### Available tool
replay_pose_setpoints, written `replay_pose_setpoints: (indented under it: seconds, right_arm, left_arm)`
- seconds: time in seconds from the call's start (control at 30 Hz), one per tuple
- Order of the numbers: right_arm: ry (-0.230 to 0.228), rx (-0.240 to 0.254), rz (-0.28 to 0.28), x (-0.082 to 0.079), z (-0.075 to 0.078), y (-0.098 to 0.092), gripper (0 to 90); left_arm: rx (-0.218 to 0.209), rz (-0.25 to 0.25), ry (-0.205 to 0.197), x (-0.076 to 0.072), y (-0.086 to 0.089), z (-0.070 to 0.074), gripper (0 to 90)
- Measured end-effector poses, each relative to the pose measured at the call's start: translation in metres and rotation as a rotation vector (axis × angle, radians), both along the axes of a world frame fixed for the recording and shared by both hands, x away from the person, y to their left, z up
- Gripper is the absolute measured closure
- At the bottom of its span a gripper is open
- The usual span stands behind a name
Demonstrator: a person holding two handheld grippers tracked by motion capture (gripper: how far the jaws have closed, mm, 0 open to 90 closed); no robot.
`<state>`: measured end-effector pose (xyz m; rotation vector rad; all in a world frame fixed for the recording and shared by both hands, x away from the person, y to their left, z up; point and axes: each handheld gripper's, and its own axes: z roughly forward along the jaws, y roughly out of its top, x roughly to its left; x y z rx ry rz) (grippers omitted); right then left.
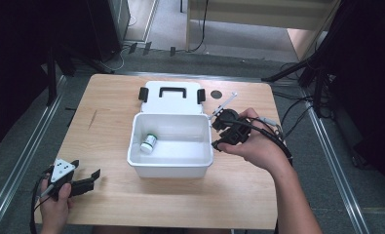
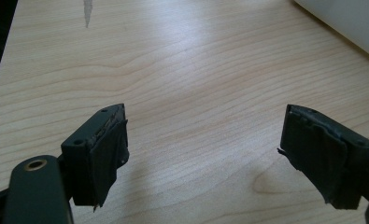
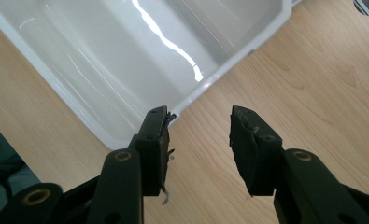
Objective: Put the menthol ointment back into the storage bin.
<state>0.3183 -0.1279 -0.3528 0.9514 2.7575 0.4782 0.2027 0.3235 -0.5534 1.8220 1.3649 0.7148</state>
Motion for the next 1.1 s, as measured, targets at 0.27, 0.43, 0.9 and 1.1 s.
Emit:
replay_pose_setpoints:
  seconds: [0.27, 0.43, 0.9, 1.1]
  right_arm:
    - [0.015, 0.010, -0.046, -0.005, -0.008, -0.025, 57.4]
    - [0.026, 0.016, -0.065, -0.008, -0.021, -0.039, 52.9]
    - [-0.021, 0.097, -0.176, -0.024, -0.073, -0.080, 19.9]
    - [-0.073, 0.130, -0.235, -0.035, -0.096, -0.102, 12.9]
  left_arm:
    - [-0.001, 0.001, -0.002, 0.000, -0.001, 0.000, 16.1]
    - [0.001, 0.000, -0.001, 0.000, 0.000, 0.000, 16.1]
    - [0.001, -0.001, 0.001, 0.000, -0.001, 0.000, 16.0]
    - [-0.005, 0.000, 0.000, 0.000, 0.001, 0.000, 16.0]
